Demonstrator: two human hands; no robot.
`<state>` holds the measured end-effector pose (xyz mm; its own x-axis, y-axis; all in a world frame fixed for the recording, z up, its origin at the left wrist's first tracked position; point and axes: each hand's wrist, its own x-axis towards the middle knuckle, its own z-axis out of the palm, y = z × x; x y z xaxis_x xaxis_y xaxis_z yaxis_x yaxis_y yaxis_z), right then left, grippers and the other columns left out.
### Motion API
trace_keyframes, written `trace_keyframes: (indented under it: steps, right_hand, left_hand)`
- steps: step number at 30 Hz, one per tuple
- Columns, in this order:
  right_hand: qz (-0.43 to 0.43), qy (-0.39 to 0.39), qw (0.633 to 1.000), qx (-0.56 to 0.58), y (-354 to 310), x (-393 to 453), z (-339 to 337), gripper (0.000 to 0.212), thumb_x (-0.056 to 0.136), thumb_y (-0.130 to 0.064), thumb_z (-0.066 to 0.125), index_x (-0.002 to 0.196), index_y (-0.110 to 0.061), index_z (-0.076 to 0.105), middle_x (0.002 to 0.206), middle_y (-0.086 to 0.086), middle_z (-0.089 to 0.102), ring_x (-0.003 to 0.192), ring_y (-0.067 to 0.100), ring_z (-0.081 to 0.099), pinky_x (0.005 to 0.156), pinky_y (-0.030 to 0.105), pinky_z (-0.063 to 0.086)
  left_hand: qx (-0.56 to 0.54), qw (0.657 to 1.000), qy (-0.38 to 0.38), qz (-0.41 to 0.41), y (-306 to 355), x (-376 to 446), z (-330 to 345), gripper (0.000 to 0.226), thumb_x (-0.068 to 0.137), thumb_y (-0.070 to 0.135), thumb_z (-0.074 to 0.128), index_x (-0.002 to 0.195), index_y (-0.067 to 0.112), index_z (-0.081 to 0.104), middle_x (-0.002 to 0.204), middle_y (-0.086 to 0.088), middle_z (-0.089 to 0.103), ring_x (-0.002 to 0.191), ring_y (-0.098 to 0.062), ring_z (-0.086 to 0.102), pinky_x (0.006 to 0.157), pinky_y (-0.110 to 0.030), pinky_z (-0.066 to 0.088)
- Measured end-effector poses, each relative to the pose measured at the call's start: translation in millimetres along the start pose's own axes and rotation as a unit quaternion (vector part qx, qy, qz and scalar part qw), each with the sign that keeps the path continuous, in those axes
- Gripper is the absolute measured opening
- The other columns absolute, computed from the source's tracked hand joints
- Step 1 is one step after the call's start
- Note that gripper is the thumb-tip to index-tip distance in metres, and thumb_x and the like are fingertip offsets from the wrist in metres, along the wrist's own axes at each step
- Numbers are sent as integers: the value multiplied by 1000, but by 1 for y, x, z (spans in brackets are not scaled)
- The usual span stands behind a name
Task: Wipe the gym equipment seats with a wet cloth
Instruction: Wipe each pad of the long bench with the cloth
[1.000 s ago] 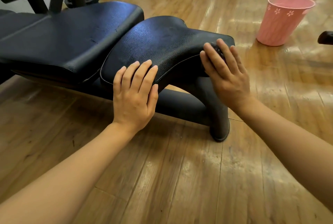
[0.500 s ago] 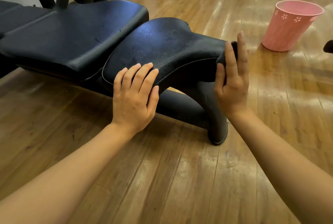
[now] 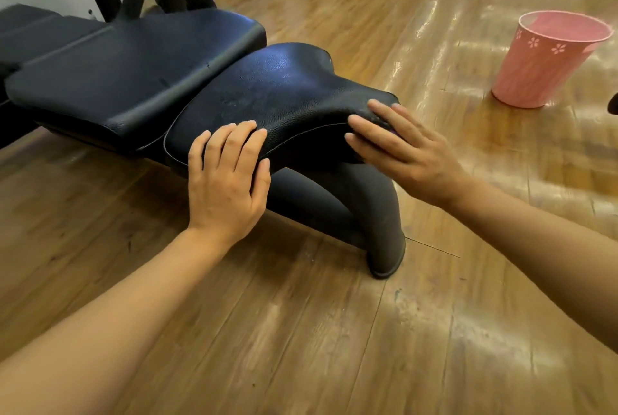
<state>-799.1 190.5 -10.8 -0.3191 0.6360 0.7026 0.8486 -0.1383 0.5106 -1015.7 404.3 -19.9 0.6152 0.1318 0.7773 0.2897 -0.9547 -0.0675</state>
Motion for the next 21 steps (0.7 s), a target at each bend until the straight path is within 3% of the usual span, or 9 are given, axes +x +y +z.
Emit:
trace_keyframes:
  steps: [4, 8, 13, 18, 21]
  right_hand:
    - [30, 2, 996, 84, 6, -11, 8, 48, 100, -9, 61, 144, -10, 43, 149, 16, 37, 139, 43, 39, 117, 51, 32]
    - [97, 35, 989, 101, -14, 9, 12, 46, 94, -10, 62, 140, -12, 56, 150, 16, 45, 139, 43, 40, 115, 56, 33]
    - [-19, 27, 999, 34, -24, 43, 20, 35, 98, -17, 59, 132, -12, 65, 146, 8, 52, 134, 35, 50, 112, 50, 41]
    - [-26, 65, 994, 81, 13, 6, 18, 43, 101, -14, 61, 143, -11, 53, 149, 14, 47, 137, 38, 46, 115, 48, 38]
    - [-16, 60, 988, 143, 24, -8, 30, 43, 106, -22, 50, 147, -14, 39, 149, 18, 35, 137, 43, 39, 118, 50, 32]
  left_hand:
    - [9, 1000, -16, -18, 11, 2, -1, 39, 99, 25, 49, 134, 9, 55, 136, -13, 56, 127, -34, 50, 111, -51, 31]
    - [35, 999, -36, 0, 10, 1, 0, 46, 98, 27, 50, 140, 10, 48, 141, -14, 52, 131, -33, 45, 112, -53, 29]
    - [72, 996, -43, 18, 4, -4, 0, 48, 98, 27, 50, 143, 11, 43, 143, -13, 50, 131, -33, 44, 112, -54, 31]
    - [81, 996, -34, 21, 3, -3, 0, 48, 98, 27, 50, 143, 11, 44, 142, -14, 51, 130, -33, 43, 112, -54, 31]
    - [73, 997, -35, 10, 6, -4, 1, 47, 98, 27, 50, 142, 11, 44, 141, -14, 51, 130, -33, 42, 112, -55, 31]
